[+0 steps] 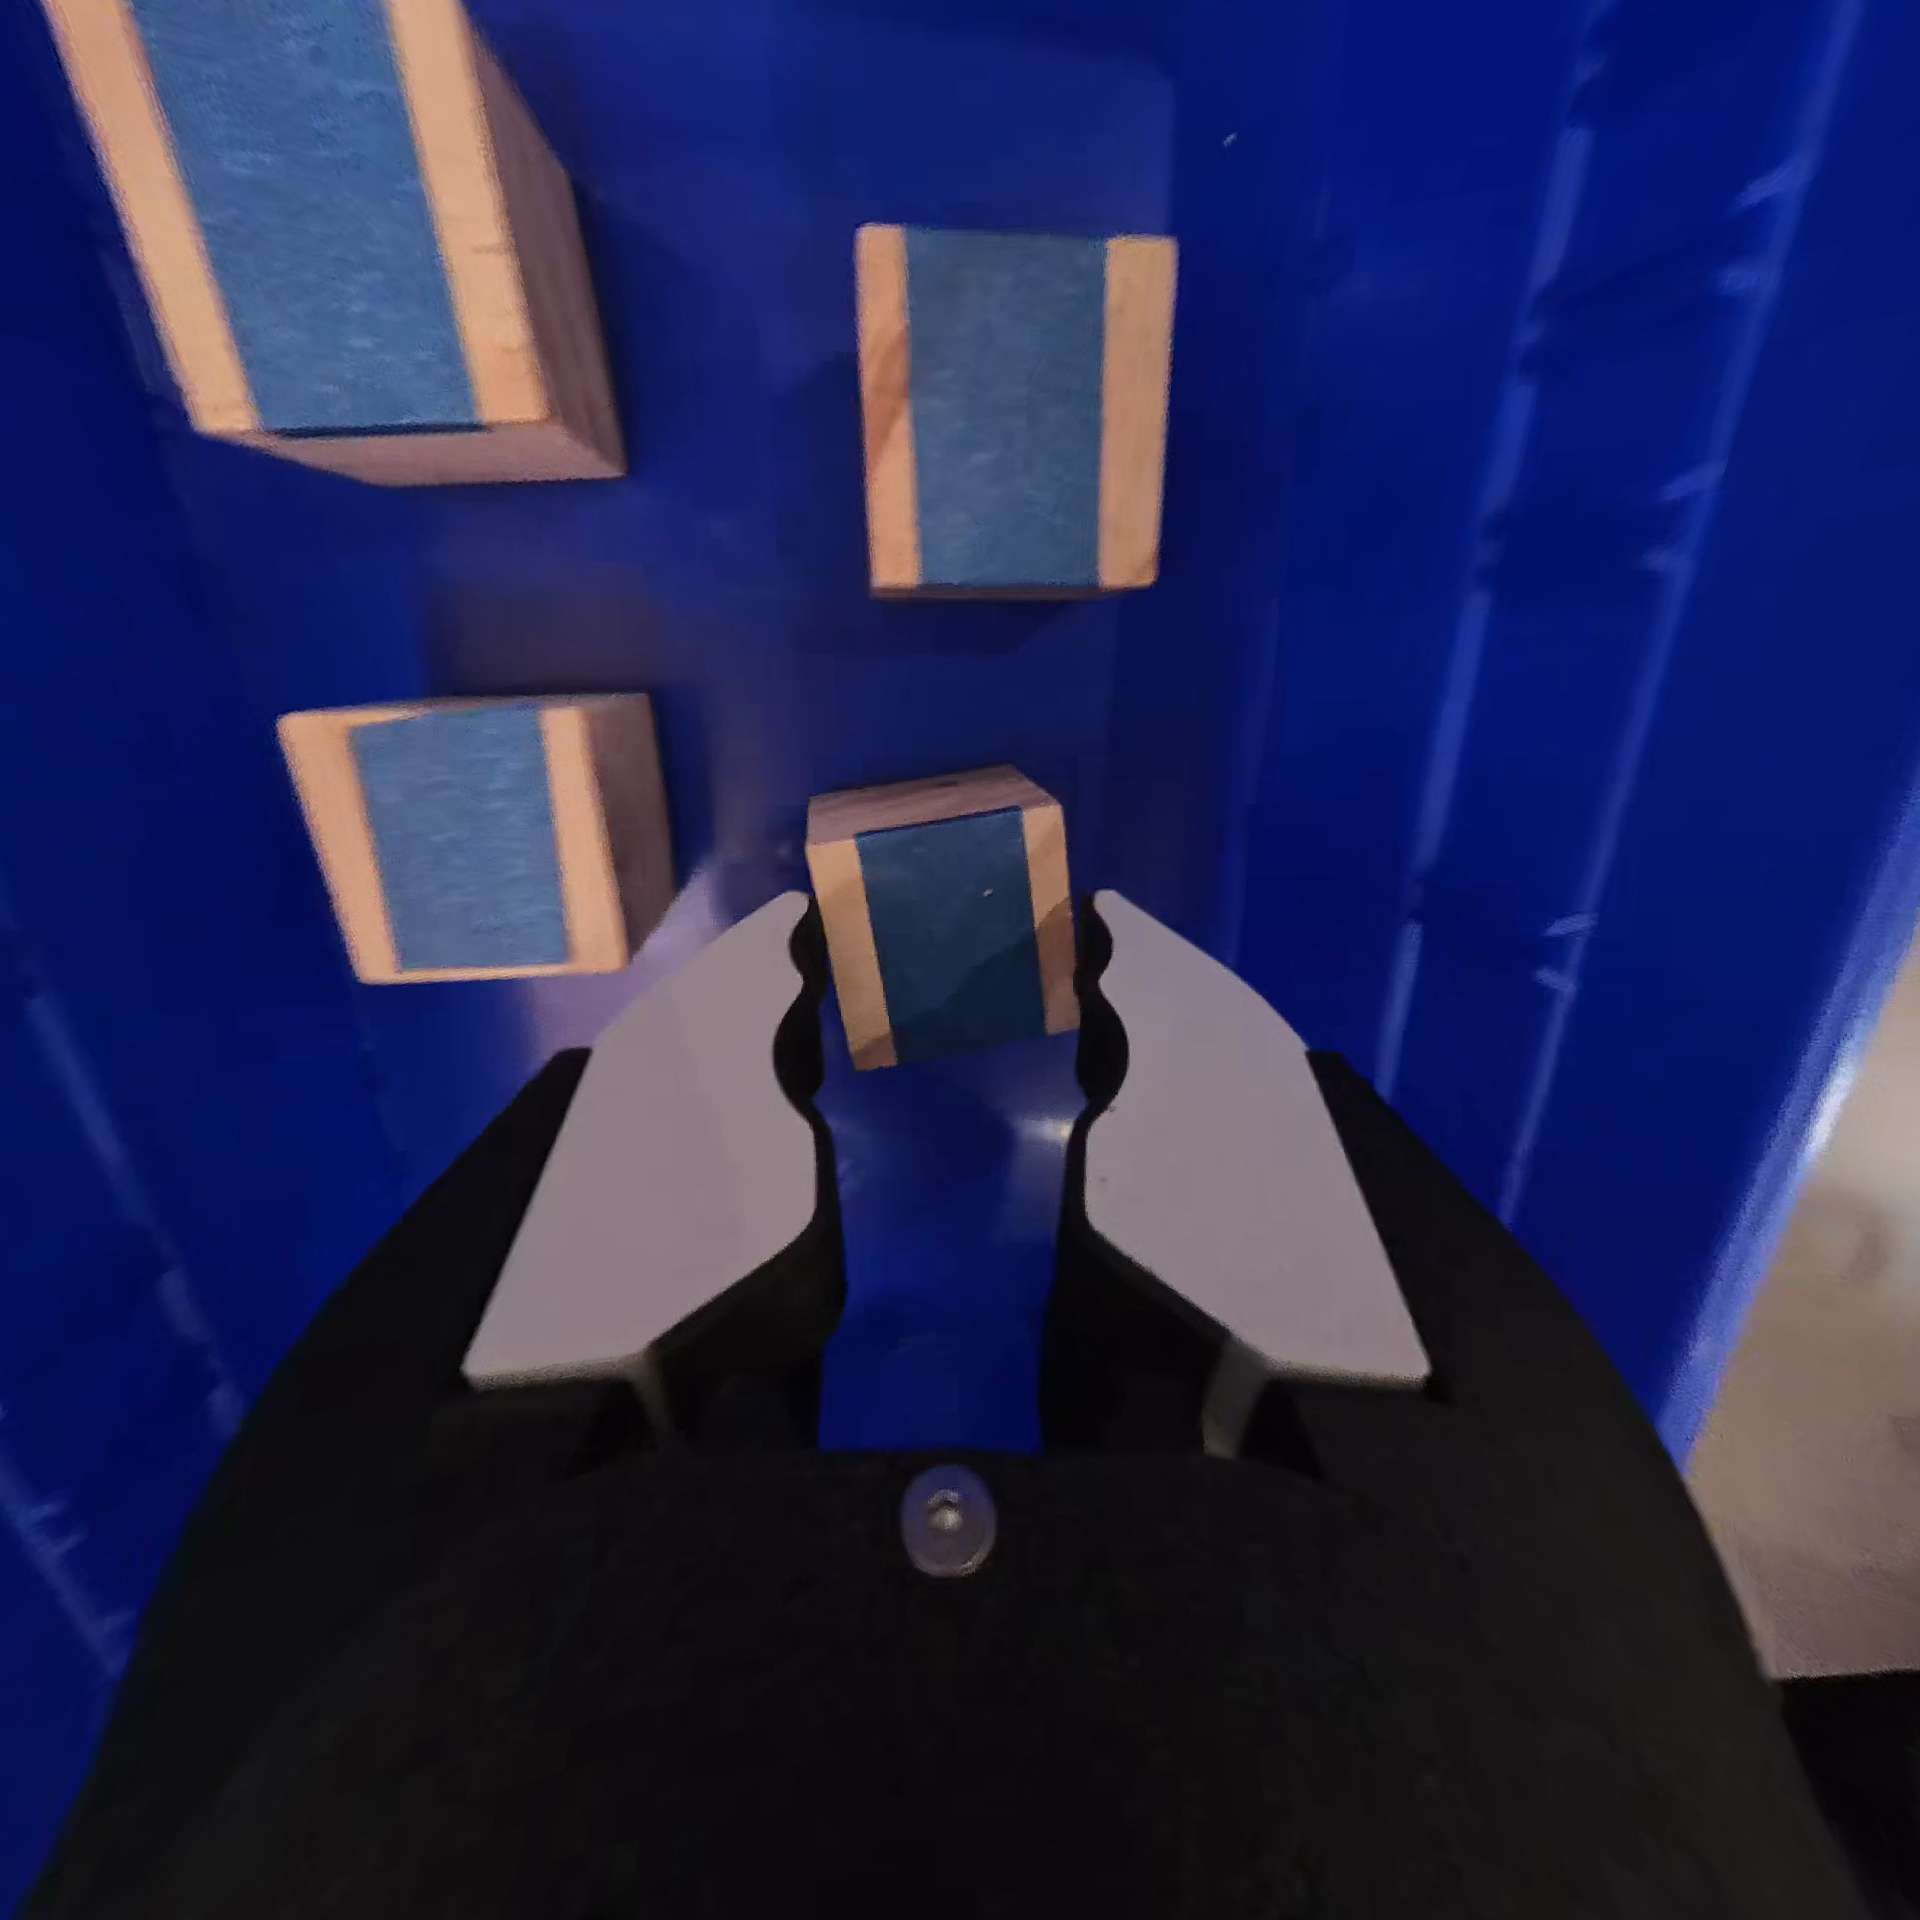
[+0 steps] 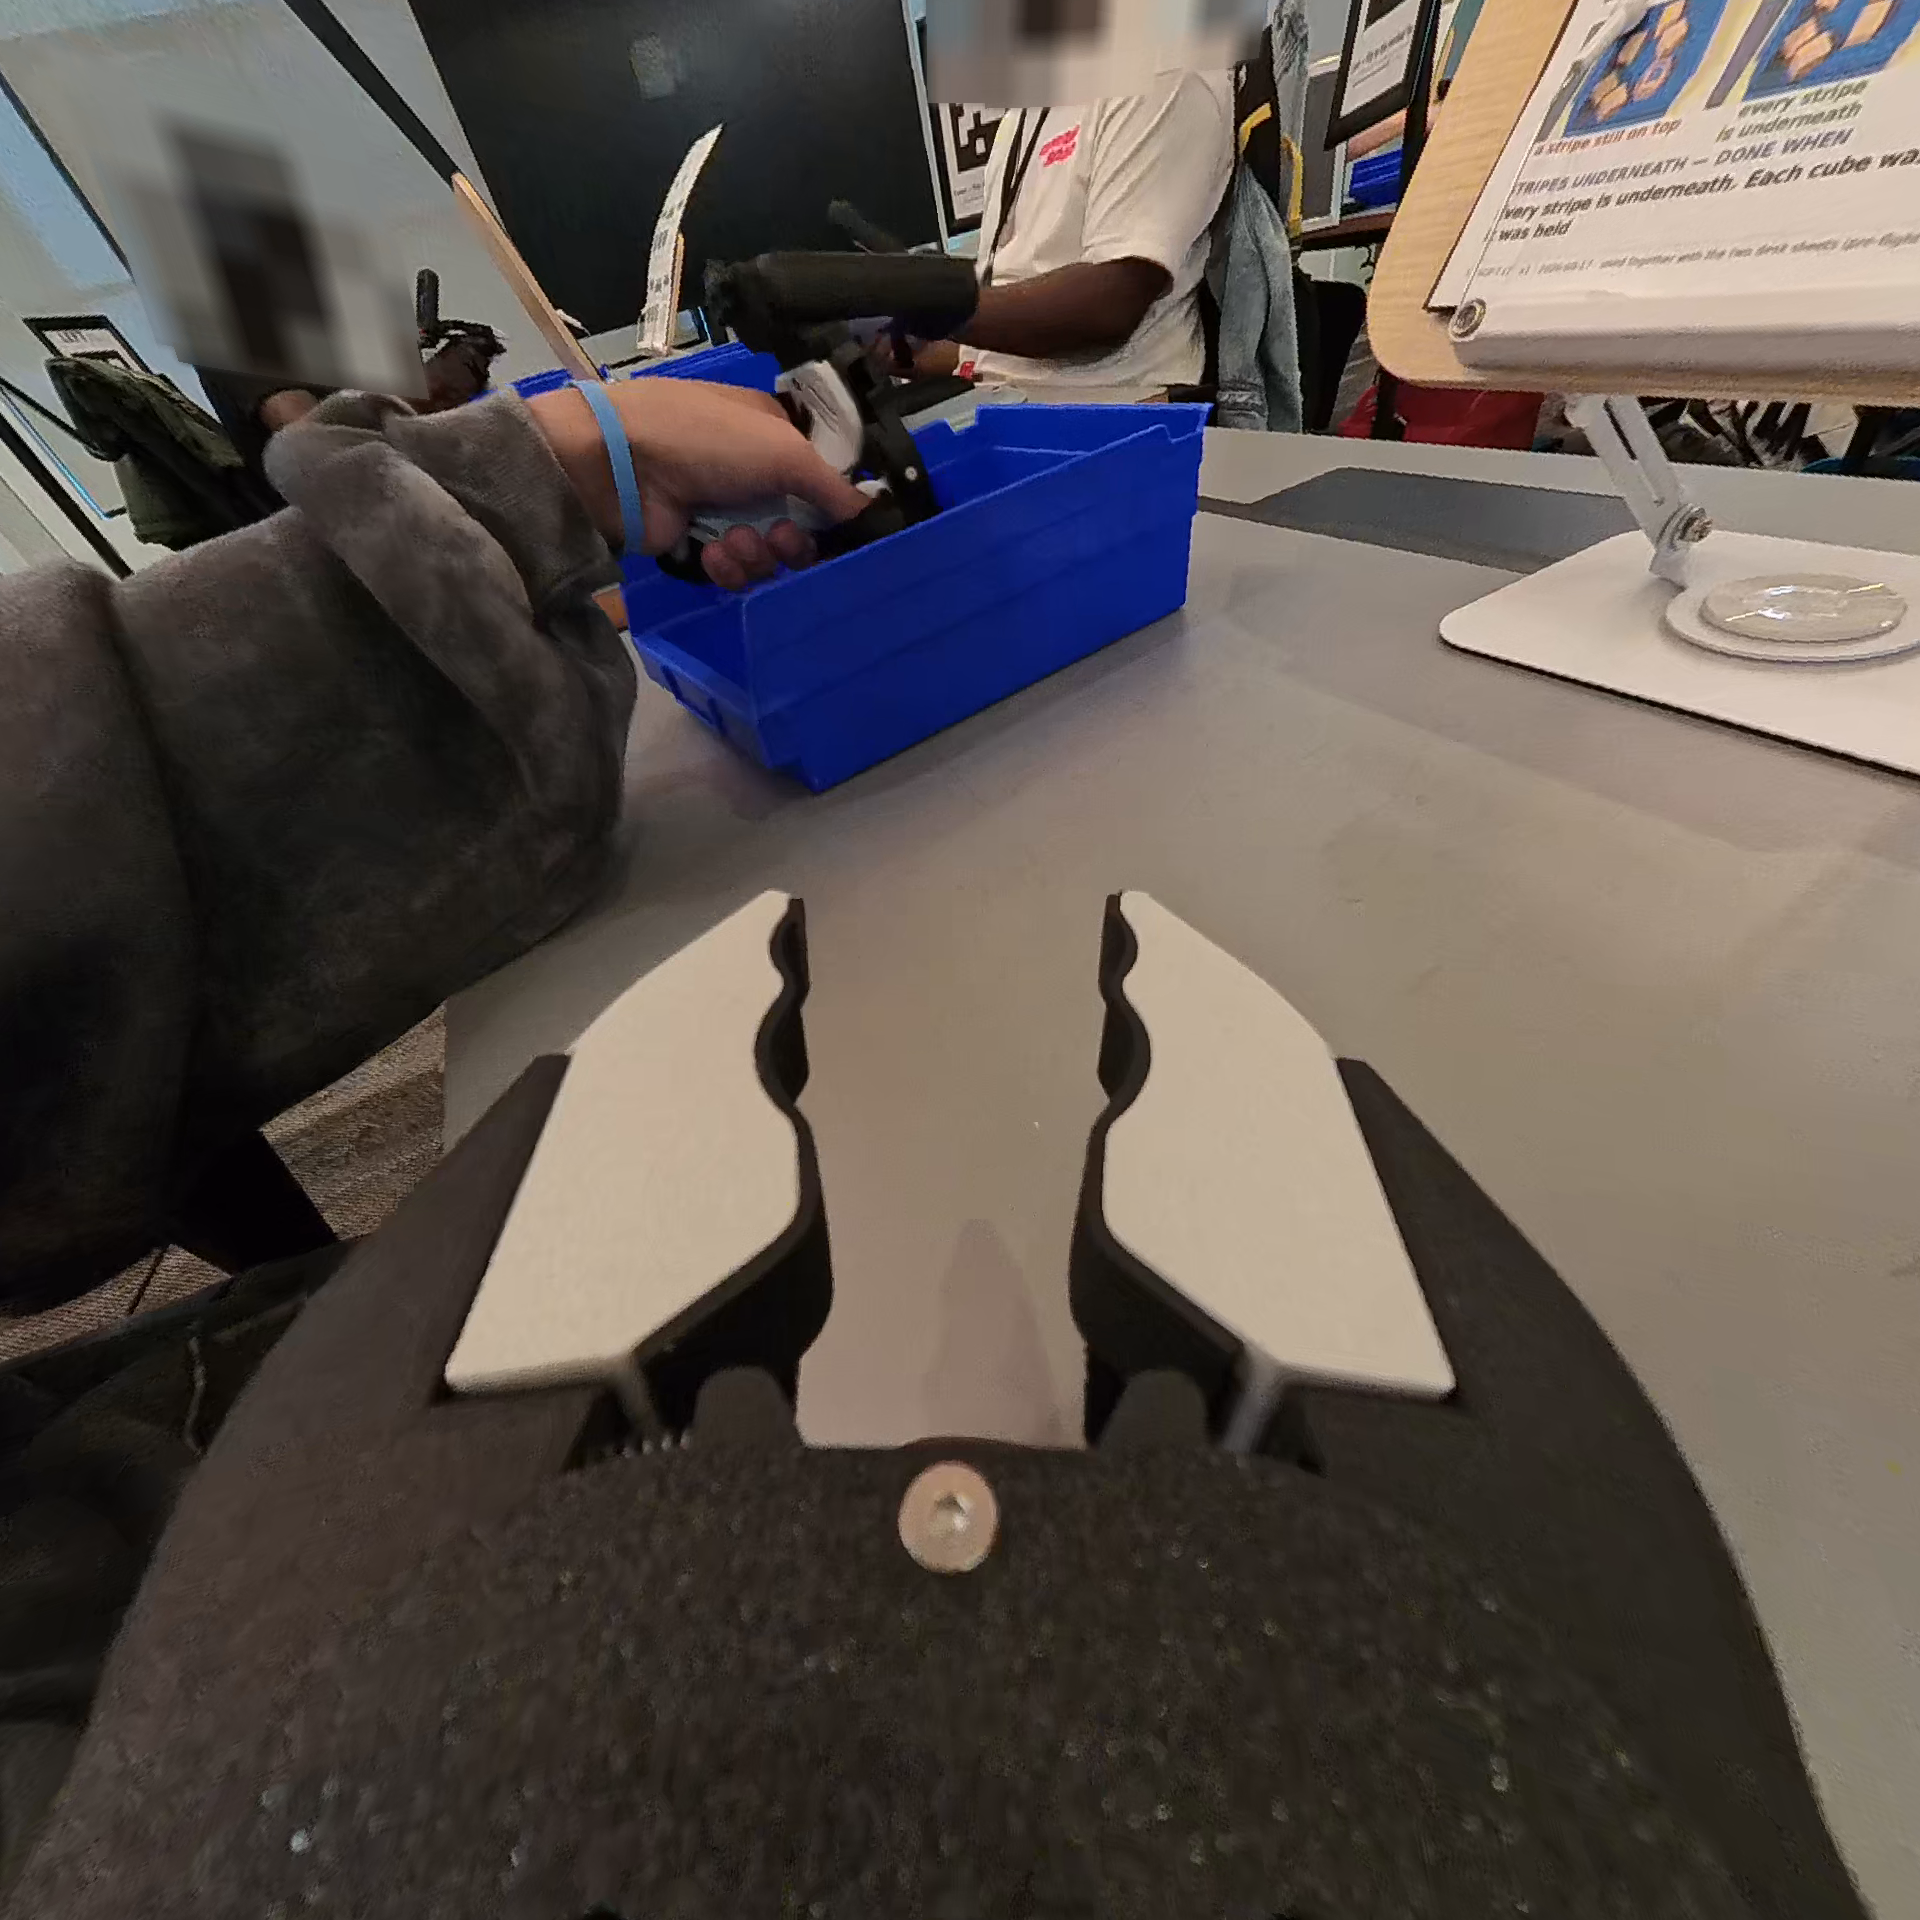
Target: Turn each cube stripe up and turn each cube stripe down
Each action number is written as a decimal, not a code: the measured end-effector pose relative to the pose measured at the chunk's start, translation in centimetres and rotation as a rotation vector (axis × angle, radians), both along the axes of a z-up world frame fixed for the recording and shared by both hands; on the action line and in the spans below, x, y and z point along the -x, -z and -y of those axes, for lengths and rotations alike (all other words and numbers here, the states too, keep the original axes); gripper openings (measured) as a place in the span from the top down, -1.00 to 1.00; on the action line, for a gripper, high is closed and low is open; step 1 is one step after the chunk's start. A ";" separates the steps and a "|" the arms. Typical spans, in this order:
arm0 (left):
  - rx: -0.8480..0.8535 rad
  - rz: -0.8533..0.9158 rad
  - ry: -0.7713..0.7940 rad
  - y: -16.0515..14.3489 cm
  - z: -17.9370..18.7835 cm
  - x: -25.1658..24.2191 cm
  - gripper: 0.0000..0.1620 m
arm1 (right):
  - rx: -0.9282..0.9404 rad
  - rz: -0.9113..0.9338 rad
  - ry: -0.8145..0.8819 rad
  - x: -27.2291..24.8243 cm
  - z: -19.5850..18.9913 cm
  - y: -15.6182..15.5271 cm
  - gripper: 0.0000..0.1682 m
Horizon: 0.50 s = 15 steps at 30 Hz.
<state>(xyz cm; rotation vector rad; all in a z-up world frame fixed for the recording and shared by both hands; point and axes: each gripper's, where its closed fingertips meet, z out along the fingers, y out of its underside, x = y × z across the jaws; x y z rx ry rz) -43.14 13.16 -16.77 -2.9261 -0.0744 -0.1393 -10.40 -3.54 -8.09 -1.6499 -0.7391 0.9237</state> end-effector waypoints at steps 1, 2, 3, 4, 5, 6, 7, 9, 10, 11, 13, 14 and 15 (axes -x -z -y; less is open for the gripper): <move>-0.008 -0.005 0.005 -0.3 0.3 0.5 0.45 | -0.001 0.004 0.002 -0.1 0.0 0.0 0.36; -0.033 0.025 0.000 -0.9 0.5 0.8 0.45 | -0.003 0.007 0.005 -0.2 -0.1 0.0 0.37; -0.070 0.078 -0.007 -1.8 0.7 0.9 0.45 | -0.007 0.008 0.010 -0.3 -0.1 0.0 0.37; -0.117 0.143 -0.005 -3.0 1.0 0.8 0.45 | -0.009 0.007 0.016 -0.6 -0.3 0.0 0.37; -0.173 0.222 0.003 -4.4 1.3 0.4 0.45 | -0.008 0.004 0.021 -0.8 -0.4 -0.1 0.37; -0.233 0.310 0.020 -6.0 1.7 -0.3 0.45 | -0.004 -0.002 0.026 -1.0 -0.6 -0.1 0.38; -0.293 0.399 0.049 -7.7 2.2 -1.4 0.45 | 0.004 -0.012 0.033 -1.3 -0.8 -0.1 0.38; -0.398 0.575 0.132 -11.0 3.5 -4.3 0.45 | 0.034 -0.050 0.040 -1.8 -1.2 -0.2 0.38; -0.436 0.665 0.178 -12.5 4.3 -6.1 0.46 | 0.057 -0.072 0.042 -2.0 -1.4 -0.2 0.38; -0.468 0.752 0.220 -14.0 5.1 -7.9 0.45 | 0.084 -0.095 0.044 -2.2 -1.6 -0.1 0.37; -0.510 0.929 0.300 -16.4 6.7 -11.9 0.45 | 0.137 -0.141 0.042 -2.4 -1.9 0.0 0.37; -0.505 1.013 0.350 -17.2 7.6 -14.1 0.46 | 0.160 -0.164 0.042 -2.6 -2.0 -0.1 0.37; -0.494 1.091 0.392 -17.8 8.5 -16.2 0.45 | 0.172 -0.184 0.039 -2.7 -2.1 -0.3 0.37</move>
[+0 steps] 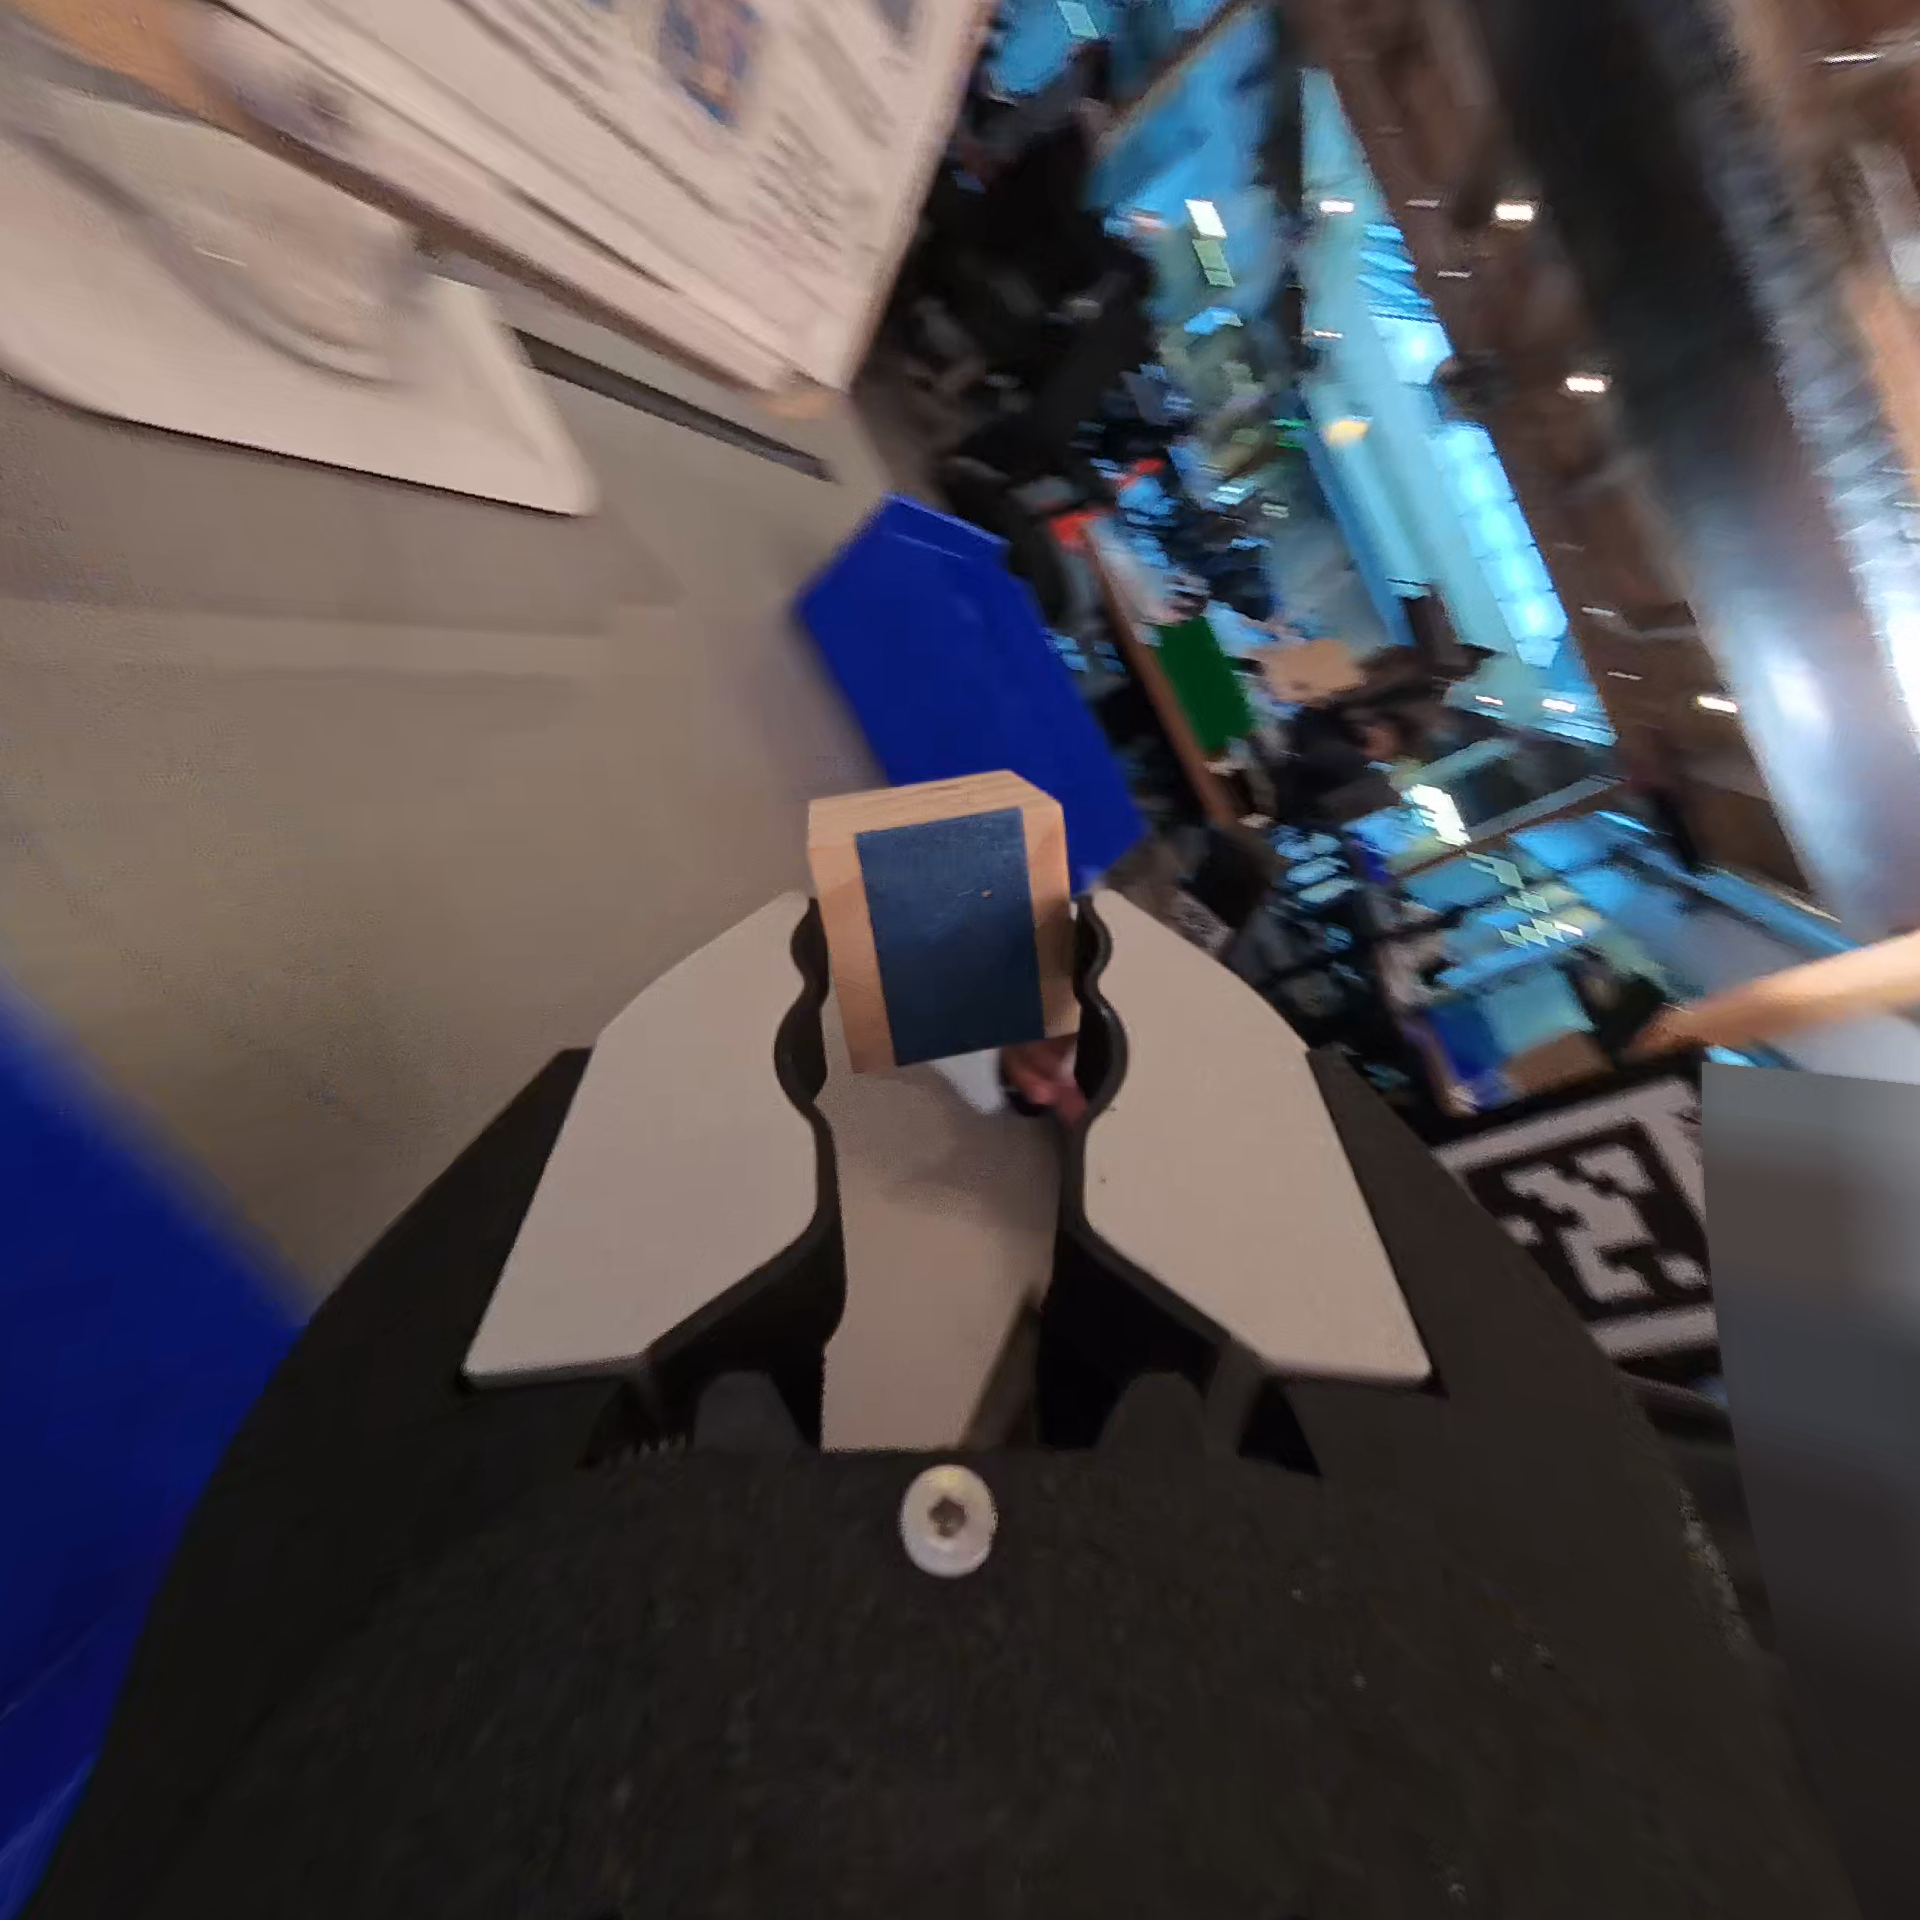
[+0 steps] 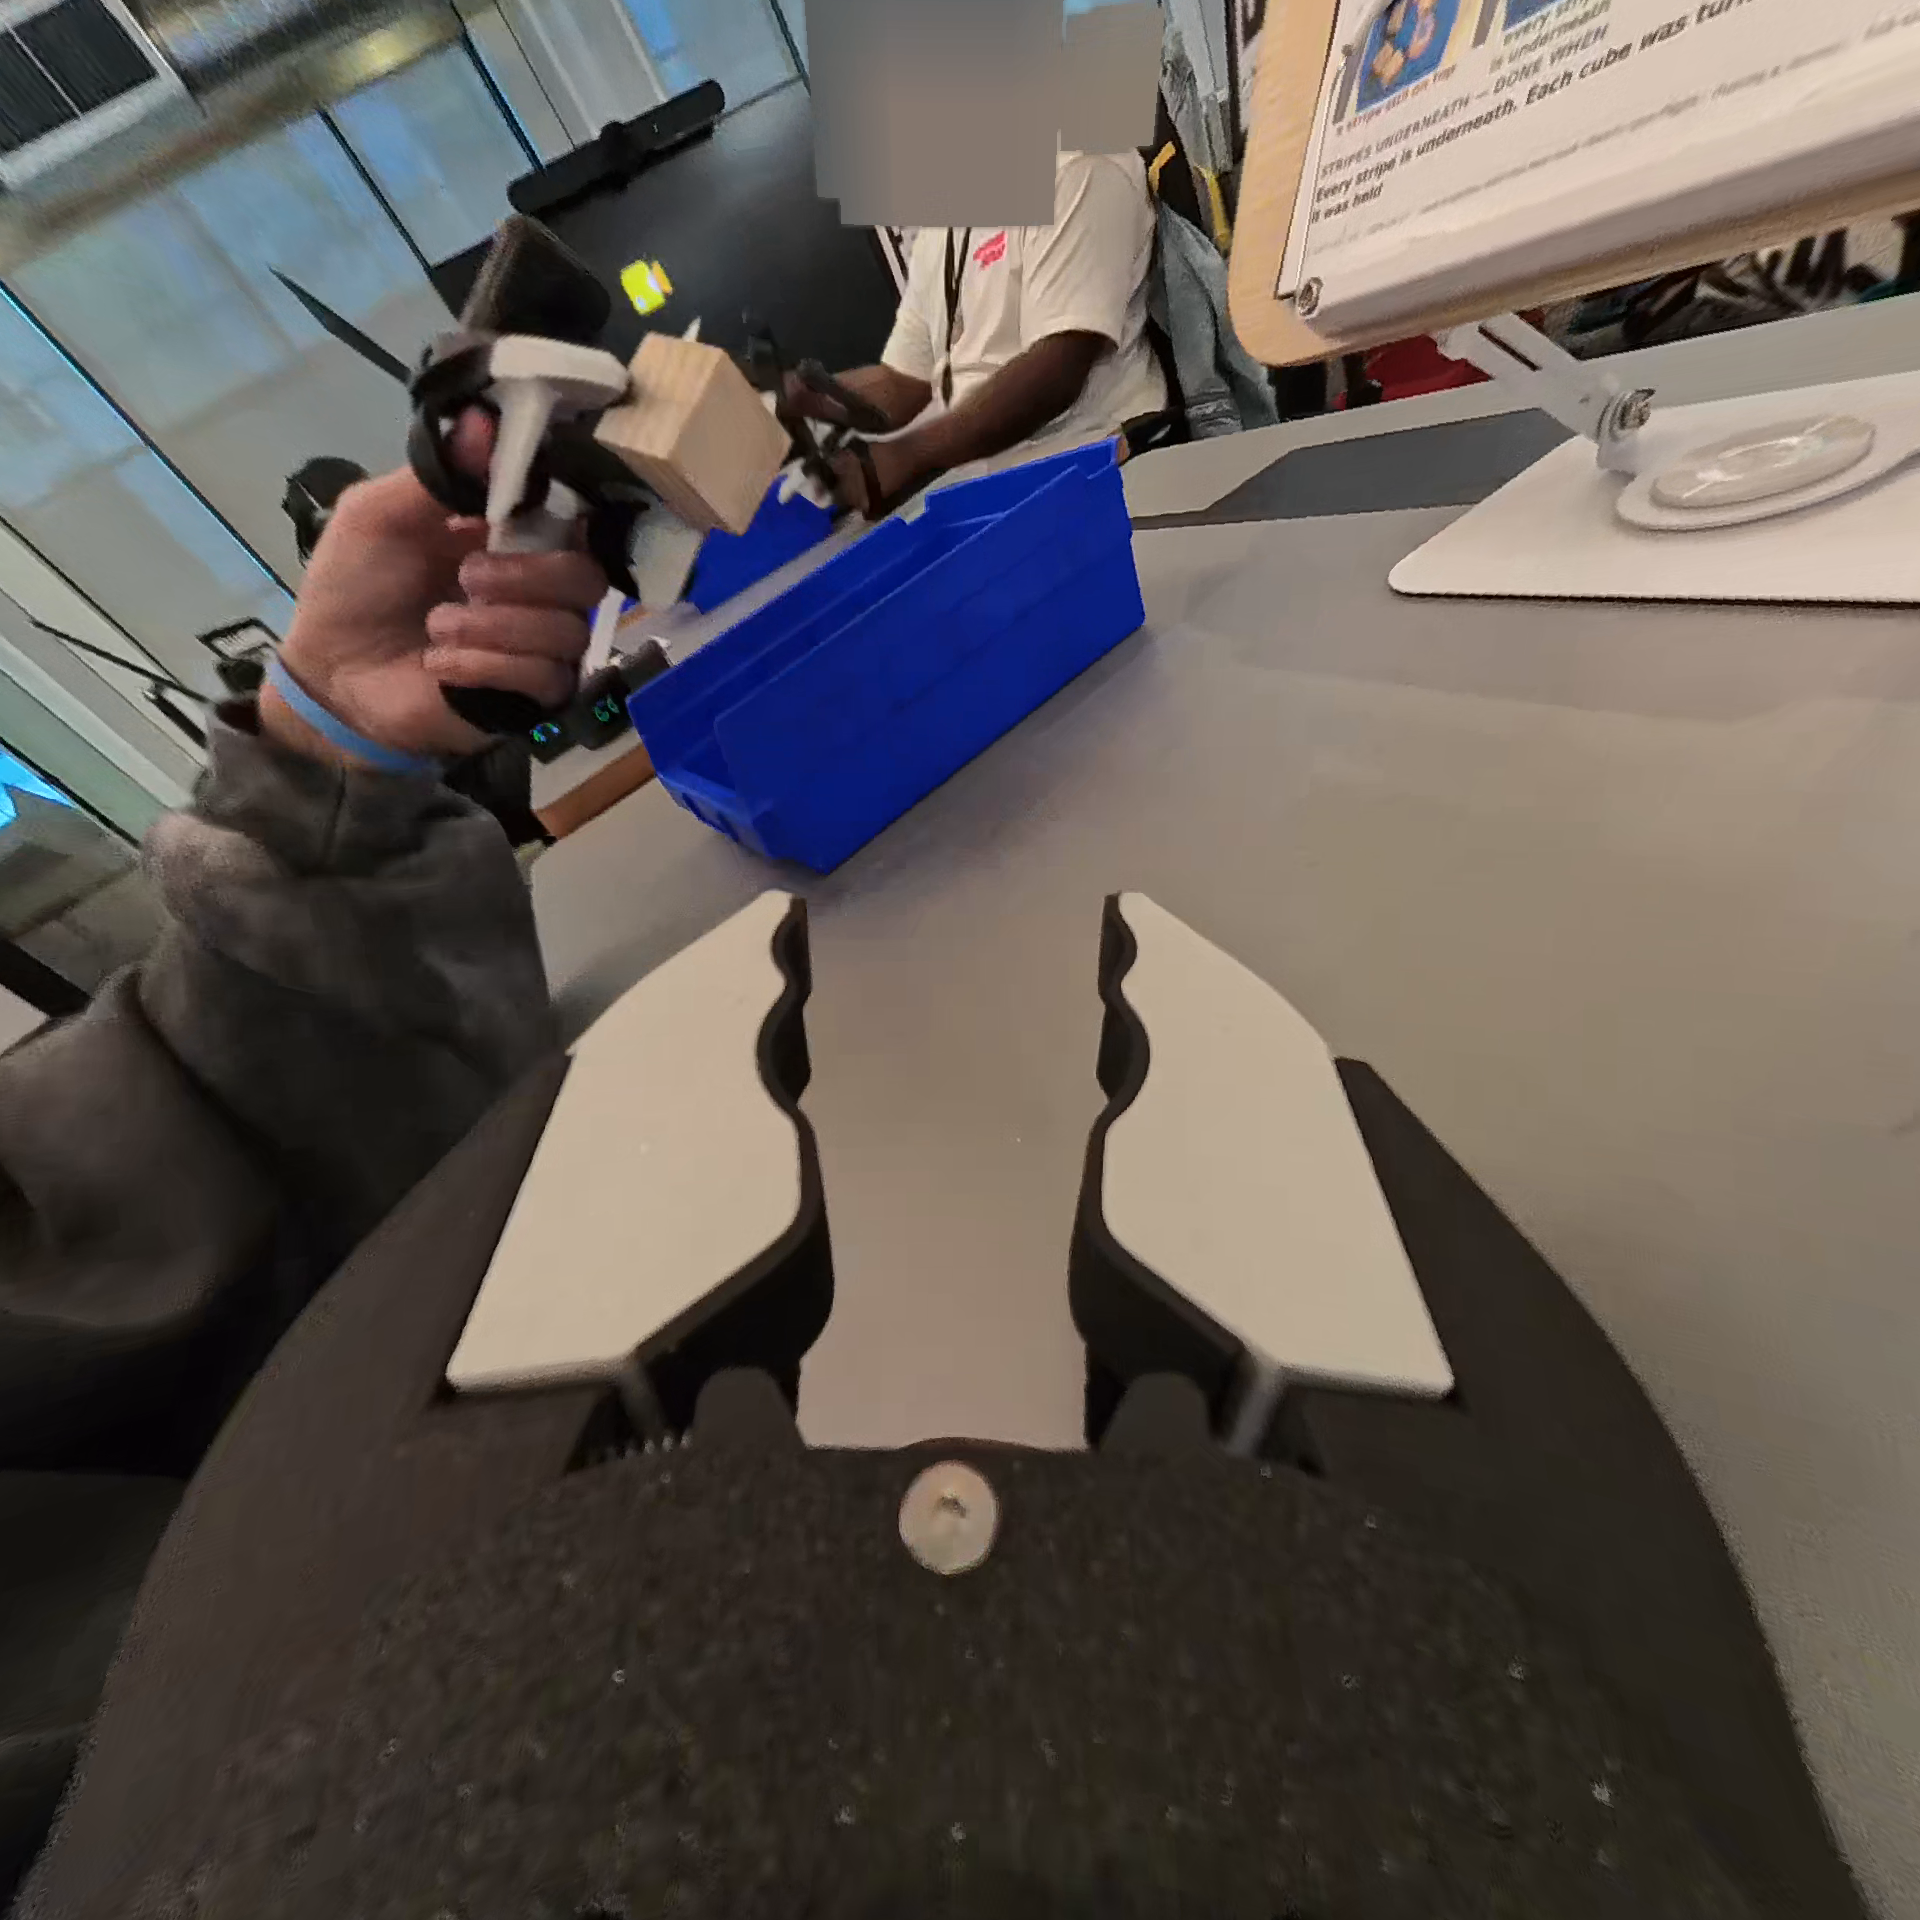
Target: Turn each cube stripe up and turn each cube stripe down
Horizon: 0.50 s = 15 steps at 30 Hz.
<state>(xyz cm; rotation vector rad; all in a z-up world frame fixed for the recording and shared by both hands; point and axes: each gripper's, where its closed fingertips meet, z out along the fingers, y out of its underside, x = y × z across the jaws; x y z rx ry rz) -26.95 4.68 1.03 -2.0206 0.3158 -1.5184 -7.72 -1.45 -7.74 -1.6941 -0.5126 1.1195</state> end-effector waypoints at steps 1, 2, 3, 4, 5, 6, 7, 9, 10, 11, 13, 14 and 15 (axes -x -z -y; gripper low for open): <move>0.008 0.059 0.055 -0.3 0.9 -2.0 0.45 | -0.004 -0.013 -0.005 -0.1 0.0 -0.3 0.36; 0.022 0.134 0.119 -0.7 1.8 -4.0 0.45 | -0.020 -0.015 -0.009 -0.2 0.0 -0.7 0.35; 0.042 0.216 0.185 -1.1 2.8 -5.9 0.45 | -0.040 -0.008 -0.009 -0.3 0.0 -1.1 0.34; 0.069 0.281 0.244 -1.2 3.6 -7.5 0.46 | -0.065 0.005 -0.013 -0.4 0.0 -1.5 0.33; 0.103 0.332 0.291 -1.0 4.3 -9.0 0.45 | -0.096 0.014 -0.027 -0.3 0.1 -2.0 0.32; 0.141 0.379 0.329 -0.6 4.9 -10.3 0.45 | -0.131 0.020 -0.048 -0.2 0.4 -2.5 0.32; 0.187 0.411 0.376 -0.1 5.5 -11.5 0.46 | -0.164 0.032 -0.069 0.0 0.6 -3.1 0.31; 0.277 0.498 0.462 0.4 6.6 -13.2 0.46 | -0.263 0.066 -0.123 0.8 1.4 -4.2 0.23; 0.308 0.538 0.493 0.5 7.0 -13.7 0.46 | -0.311 0.107 -0.141 1.2 1.6 -4.6 0.20; 0.334 0.558 0.507 0.7 7.2 -14.1 0.46 | -0.355 0.161 -0.156 1.5 1.8 -4.8 0.18; 0.371 0.589 0.525 1.2 7.2 -14.6 0.46 | -0.450 0.267 -0.137 2.0 1.7 -5.4 0.18; 0.388 0.605 0.526 1.3 7.1 -14.6 0.46 | -0.499 0.302 -0.119 2.3 1.6 -6.0 0.18; 0.399 0.615 0.525 1.5 7.0 -14.6 0.46 | -0.538 0.330 -0.103 2.7 1.5 -6.5 0.19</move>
